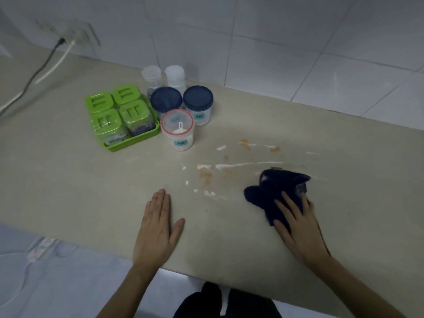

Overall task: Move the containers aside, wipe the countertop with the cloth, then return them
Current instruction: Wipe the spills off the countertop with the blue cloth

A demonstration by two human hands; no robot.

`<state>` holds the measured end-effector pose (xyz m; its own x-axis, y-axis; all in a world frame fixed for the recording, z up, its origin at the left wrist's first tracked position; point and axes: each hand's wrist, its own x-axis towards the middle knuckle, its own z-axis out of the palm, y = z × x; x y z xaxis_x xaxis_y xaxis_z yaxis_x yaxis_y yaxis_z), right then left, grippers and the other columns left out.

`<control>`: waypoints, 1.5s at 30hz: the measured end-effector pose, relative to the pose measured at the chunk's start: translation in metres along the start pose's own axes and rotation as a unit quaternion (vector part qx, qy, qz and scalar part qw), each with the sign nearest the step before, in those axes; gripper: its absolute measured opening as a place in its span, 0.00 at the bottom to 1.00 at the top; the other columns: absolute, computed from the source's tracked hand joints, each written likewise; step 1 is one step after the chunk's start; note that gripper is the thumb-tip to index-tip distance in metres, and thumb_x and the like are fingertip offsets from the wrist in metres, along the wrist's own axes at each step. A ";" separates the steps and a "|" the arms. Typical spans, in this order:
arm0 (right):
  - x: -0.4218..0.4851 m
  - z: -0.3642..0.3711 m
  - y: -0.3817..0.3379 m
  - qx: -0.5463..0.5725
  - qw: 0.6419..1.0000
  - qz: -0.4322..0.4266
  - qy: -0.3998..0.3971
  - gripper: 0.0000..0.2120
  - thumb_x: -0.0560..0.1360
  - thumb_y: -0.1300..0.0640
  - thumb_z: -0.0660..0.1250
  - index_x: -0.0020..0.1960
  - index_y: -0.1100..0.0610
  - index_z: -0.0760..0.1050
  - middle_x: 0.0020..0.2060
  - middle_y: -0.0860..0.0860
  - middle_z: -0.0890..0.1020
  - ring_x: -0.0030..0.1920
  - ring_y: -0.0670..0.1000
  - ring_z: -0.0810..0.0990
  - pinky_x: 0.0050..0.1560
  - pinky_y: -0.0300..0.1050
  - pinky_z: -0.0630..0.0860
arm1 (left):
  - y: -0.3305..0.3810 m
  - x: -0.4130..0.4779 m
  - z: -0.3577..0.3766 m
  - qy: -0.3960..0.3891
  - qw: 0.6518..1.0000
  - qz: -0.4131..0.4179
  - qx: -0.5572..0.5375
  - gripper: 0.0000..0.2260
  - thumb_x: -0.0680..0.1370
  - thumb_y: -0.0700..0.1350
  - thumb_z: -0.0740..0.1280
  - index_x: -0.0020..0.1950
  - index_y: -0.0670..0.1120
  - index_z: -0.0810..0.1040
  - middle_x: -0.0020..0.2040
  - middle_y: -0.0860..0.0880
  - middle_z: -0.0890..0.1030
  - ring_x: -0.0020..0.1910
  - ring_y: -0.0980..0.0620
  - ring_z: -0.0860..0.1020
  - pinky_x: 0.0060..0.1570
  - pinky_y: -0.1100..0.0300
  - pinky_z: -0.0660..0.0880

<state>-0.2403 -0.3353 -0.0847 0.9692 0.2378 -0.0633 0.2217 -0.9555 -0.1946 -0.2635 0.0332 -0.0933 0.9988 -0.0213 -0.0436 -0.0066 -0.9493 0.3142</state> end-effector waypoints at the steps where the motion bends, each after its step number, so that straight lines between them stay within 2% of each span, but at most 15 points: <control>1: 0.008 0.004 -0.017 -0.003 1.000 -0.018 0.002 0.24 0.80 0.43 0.51 0.73 0.50 0.63 0.73 0.52 0.65 0.73 0.65 0.59 0.67 0.66 0.62 | 0.000 0.000 0.000 0.005 1.000 -0.005 -0.005 0.32 0.79 0.59 0.51 0.77 0.41 0.55 0.78 0.44 0.55 0.77 0.50 0.51 0.76 0.57 0.43; 4: 0.048 0.023 -0.086 -0.018 0.992 -0.125 -0.006 0.24 0.80 0.41 0.50 0.74 0.46 0.60 0.74 0.49 0.64 0.75 0.66 0.55 0.70 0.68 0.57 | 0.001 -0.001 0.000 0.010 0.999 -0.025 -0.028 0.31 0.79 0.59 0.50 0.77 0.42 0.53 0.78 0.45 0.54 0.77 0.52 0.50 0.76 0.58 0.42; 7: 0.084 0.039 -0.154 -0.025 0.984 -0.176 -0.017 0.23 0.78 0.42 0.52 0.72 0.45 0.62 0.73 0.49 0.66 0.73 0.66 0.60 0.70 0.69 0.60 | 0.001 -0.002 -0.001 0.006 0.999 -0.037 -0.037 0.31 0.80 0.58 0.49 0.77 0.42 0.53 0.78 0.46 0.54 0.77 0.53 0.50 0.76 0.60 0.41; 11: 0.100 0.036 -0.141 -0.041 0.980 -0.193 -0.023 0.22 0.77 0.43 0.54 0.69 0.46 0.66 0.71 0.50 0.70 0.72 0.62 0.65 0.70 0.64 0.63 | 0.000 0.001 -0.002 0.002 0.999 -0.040 -0.025 0.30 0.80 0.58 0.50 0.77 0.42 0.52 0.78 0.46 0.54 0.77 0.52 0.50 0.76 0.61 0.41; 13: 0.094 0.027 -0.095 -0.037 0.983 -0.179 -0.003 0.20 0.77 0.46 0.58 0.67 0.49 0.68 0.69 0.51 0.72 0.70 0.61 0.67 0.69 0.60 0.64 | 0.002 0.000 -0.002 0.003 0.999 -0.040 -0.028 0.31 0.80 0.57 0.51 0.77 0.42 0.51 0.79 0.46 0.53 0.78 0.52 0.49 0.76 0.59 0.41; 17: 0.070 0.010 -0.031 0.015 0.996 -0.084 0.032 0.20 0.79 0.49 0.57 0.70 0.51 0.66 0.71 0.52 0.69 0.73 0.58 0.62 0.70 0.62 0.61 | -0.001 0.001 -0.002 0.013 0.998 -0.045 -0.037 0.31 0.79 0.57 0.52 0.77 0.42 0.53 0.78 0.46 0.53 0.78 0.52 0.50 0.76 0.59 0.42; 20: 0.065 0.013 -0.056 0.011 0.998 -0.044 0.037 0.21 0.79 0.46 0.54 0.70 0.49 0.66 0.72 0.50 0.67 0.73 0.63 0.60 0.71 0.65 0.58 | -0.001 0.001 -0.001 0.018 0.998 -0.053 -0.042 0.31 0.79 0.57 0.54 0.77 0.42 0.53 0.78 0.46 0.53 0.77 0.53 0.48 0.76 0.60 0.41; 24: 0.092 0.035 -0.142 -0.015 0.986 -0.169 -0.008 0.25 0.78 0.39 0.51 0.74 0.45 0.59 0.74 0.48 0.64 0.72 0.66 0.62 0.70 0.67 0.61 | -0.001 0.001 -0.001 0.019 0.996 -0.063 -0.055 0.31 0.80 0.57 0.55 0.78 0.44 0.50 0.79 0.47 0.51 0.77 0.55 0.46 0.76 0.61 0.41; 27: 0.126 0.043 -0.177 -0.023 0.981 -0.190 -0.025 0.24 0.76 0.41 0.53 0.70 0.44 0.64 0.71 0.49 0.69 0.71 0.64 0.66 0.67 0.67 0.65 | -0.001 0.002 0.000 0.017 0.996 -0.067 -0.048 0.31 0.80 0.58 0.53 0.78 0.43 0.51 0.79 0.47 0.53 0.77 0.55 0.47 0.76 0.60 0.42; 29: 0.142 0.039 -0.163 -0.043 0.980 -0.193 -0.038 0.23 0.75 0.42 0.54 0.68 0.46 0.67 0.70 0.49 0.72 0.69 0.62 0.69 0.68 0.63 0.66 | -0.001 0.002 0.000 0.015 0.997 -0.065 -0.047 0.31 0.80 0.58 0.54 0.78 0.44 0.50 0.79 0.48 0.51 0.77 0.55 0.46 0.76 0.59 0.42; 32: 0.147 0.026 -0.095 -0.046 0.983 -0.175 -0.012 0.22 0.76 0.47 0.56 0.68 0.51 0.69 0.68 0.54 0.73 0.68 0.59 0.71 0.70 0.59 0.60 | 0.000 0.001 0.000 0.018 0.997 -0.061 -0.048 0.31 0.80 0.57 0.55 0.78 0.45 0.49 0.79 0.49 0.50 0.77 0.56 0.45 0.76 0.59 0.42; 34: 0.135 0.017 -0.052 -0.025 0.991 -0.132 -0.001 0.21 0.79 0.47 0.55 0.70 0.51 0.67 0.71 0.53 0.69 0.71 0.59 0.67 0.70 0.59 0.60 | 0.000 0.001 -0.001 0.019 0.997 -0.060 -0.045 0.31 0.80 0.57 0.55 0.78 0.44 0.49 0.79 0.49 0.50 0.78 0.56 0.45 0.76 0.59 0.42; 38: 0.117 0.025 -0.079 -0.001 0.998 -0.058 0.013 0.22 0.79 0.44 0.53 0.71 0.48 0.65 0.73 0.52 0.67 0.74 0.63 0.60 0.72 0.63 0.56 | 0.000 0.000 -0.001 0.014 0.997 -0.060 -0.045 0.31 0.80 0.57 0.55 0.78 0.43 0.50 0.79 0.47 0.51 0.78 0.54 0.47 0.76 0.57 0.44; 42: 0.119 0.044 -0.153 -0.022 0.973 -0.228 0.001 0.22 0.76 0.43 0.54 0.69 0.46 0.65 0.70 0.49 0.71 0.71 0.62 0.66 0.71 0.63 0.61 | -0.001 0.001 -0.001 0.009 0.998 -0.051 -0.025 0.32 0.80 0.57 0.55 0.78 0.42 0.50 0.79 0.47 0.50 0.78 0.52 0.48 0.76 0.54 0.46; 45: 0.136 0.039 -0.130 -0.007 0.964 -0.265 -0.022 0.20 0.76 0.43 0.55 0.67 0.46 0.68 0.69 0.46 0.72 0.71 0.58 0.67 0.72 0.59 0.63 | 0.008 0.005 -0.006 0.011 0.999 -0.037 -0.038 0.31 0.81 0.57 0.53 0.78 0.44 0.48 0.79 0.50 0.48 0.78 0.54 0.47 0.76 0.55 0.45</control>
<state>-0.1414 -0.1719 -0.1066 0.7139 0.7003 0.0006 0.6864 -0.6996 -0.1985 -0.2582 0.0277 -0.0859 0.9973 0.0553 -0.0483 0.0696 -0.9217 0.3815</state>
